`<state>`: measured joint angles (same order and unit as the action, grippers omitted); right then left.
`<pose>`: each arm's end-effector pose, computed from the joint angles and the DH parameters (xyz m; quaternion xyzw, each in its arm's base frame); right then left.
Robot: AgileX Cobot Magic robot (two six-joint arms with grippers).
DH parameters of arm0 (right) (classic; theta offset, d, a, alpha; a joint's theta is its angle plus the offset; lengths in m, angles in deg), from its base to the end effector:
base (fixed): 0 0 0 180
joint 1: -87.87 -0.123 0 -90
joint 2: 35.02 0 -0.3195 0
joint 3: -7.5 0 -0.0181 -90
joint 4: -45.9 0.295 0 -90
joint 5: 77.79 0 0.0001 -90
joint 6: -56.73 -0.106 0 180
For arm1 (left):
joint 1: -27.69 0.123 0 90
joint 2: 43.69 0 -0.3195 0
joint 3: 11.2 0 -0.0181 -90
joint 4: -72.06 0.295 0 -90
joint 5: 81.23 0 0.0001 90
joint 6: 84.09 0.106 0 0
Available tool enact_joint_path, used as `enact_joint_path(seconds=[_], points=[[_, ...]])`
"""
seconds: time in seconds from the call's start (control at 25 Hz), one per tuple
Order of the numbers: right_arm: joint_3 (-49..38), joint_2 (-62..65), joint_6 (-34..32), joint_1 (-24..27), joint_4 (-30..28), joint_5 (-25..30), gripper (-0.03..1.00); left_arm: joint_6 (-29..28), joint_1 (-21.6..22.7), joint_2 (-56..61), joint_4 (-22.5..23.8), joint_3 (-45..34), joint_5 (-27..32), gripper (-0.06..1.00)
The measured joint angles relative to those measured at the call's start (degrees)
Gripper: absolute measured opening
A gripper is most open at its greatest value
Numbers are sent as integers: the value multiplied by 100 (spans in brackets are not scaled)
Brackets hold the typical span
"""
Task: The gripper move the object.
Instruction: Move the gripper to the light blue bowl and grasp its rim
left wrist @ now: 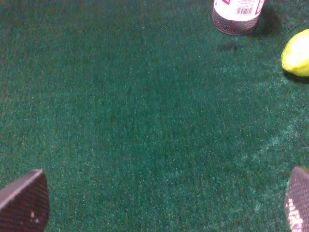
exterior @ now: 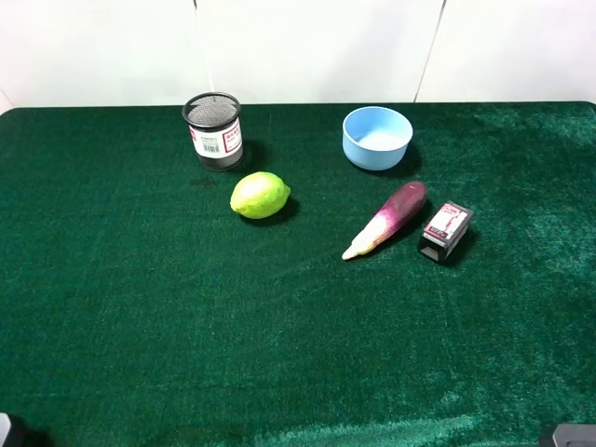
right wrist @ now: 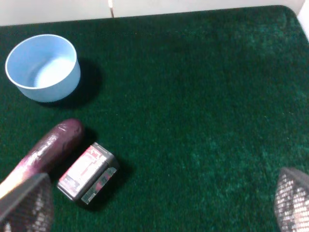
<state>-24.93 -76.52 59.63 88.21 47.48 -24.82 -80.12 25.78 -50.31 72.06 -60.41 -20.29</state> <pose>0.1239 0.0016 0.3701 -0.0175 0.8943 0.0009 0.4471 0.0111 -0.0004 0.2927 0.0437 0.8505 0.0094 0.5241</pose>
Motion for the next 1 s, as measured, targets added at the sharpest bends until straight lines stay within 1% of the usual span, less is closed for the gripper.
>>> enact_joint_path(seconds=[0.28, 0.6, 0.72, 0.76, 1.0], points=[[1107, -1795, 423, 0, 336, 1, 70, 0, 0, 0, 0, 0, 0, 99], [2308, -3467, 974, -41, 818, 135, 70, 0, 0, 0, 0, 0, 0, 99], [2692, -4021, 1122, -304, 805, 253, 70, 0, 0, 0, 0, 0, 0, 99], [2692, -4021, 1122, -304, 805, 253, 70, 0, 0, 0, 0, 0, 0, 99], [3243, -5062, 1095, -1019, 652, 322, 70, 0, 0, 0, 0, 0, 0, 99]])
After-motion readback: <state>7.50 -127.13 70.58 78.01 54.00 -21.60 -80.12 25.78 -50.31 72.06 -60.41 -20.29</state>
